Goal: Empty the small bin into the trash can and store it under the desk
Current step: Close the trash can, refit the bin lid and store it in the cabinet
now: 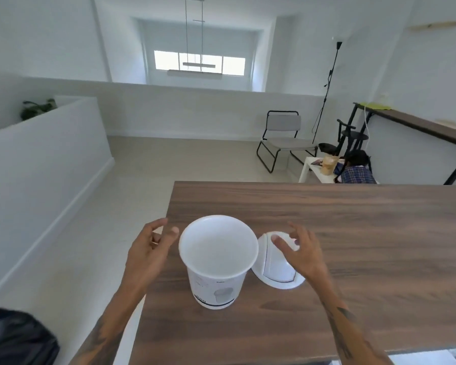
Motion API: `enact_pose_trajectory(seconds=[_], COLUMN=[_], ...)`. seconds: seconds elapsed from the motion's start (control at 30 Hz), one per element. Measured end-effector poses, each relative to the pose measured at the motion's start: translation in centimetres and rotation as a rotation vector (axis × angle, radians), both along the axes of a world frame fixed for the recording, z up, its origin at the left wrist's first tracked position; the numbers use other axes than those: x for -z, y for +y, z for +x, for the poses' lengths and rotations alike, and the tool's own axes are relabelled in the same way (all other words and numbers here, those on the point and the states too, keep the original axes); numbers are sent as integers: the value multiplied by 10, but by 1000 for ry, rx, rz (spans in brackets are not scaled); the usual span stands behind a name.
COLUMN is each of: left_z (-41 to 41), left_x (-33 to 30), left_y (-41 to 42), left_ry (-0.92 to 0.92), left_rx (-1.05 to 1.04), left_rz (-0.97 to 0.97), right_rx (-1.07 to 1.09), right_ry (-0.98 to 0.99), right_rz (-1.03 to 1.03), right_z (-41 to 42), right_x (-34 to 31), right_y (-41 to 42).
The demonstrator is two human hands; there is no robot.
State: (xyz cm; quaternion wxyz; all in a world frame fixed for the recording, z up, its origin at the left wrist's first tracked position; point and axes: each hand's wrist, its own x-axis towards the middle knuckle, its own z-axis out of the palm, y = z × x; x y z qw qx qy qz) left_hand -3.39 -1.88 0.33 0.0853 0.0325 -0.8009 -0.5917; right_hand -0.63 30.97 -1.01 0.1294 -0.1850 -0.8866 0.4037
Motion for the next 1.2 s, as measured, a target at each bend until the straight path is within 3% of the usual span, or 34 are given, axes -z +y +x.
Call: enact_pose_trajectory(seconds=[0.1, 0.17, 0.37, 0.53, 0.63, 0.73, 0.83, 0.97, 1.2], left_z=[-3, -1, 10, 9, 9, 11, 15, 12, 7], left_x=[-8, -8, 4, 18, 12, 1, -5, -9, 3], left_y=[13, 27, 49, 48, 48, 52, 51, 50, 51], left_ry=[100, 97, 6, -24, -32, -24, -84, -126, -115], left_rx=[39, 116, 69, 70, 109, 172, 272, 292, 144], left_rz=[-39, -30, 15, 139, 239, 389, 570, 653, 492], right_rx=[-234, -309, -279, -204, -374, -615, -750, -749, -732], right_ry=[-327, -376, -280, -45, 56, -19, -87, -164, -140], right_rz=[183, 237, 357, 154, 175, 314, 415, 450, 453], right_z=[-23, -32, -41, -39, -36, -22, -15, -16, -15], right_x=[21, 40, 47, -30, -106, -145, -137, -110, -101], right_y=[25, 30, 39, 48, 24, -29, -79, -108, -110])
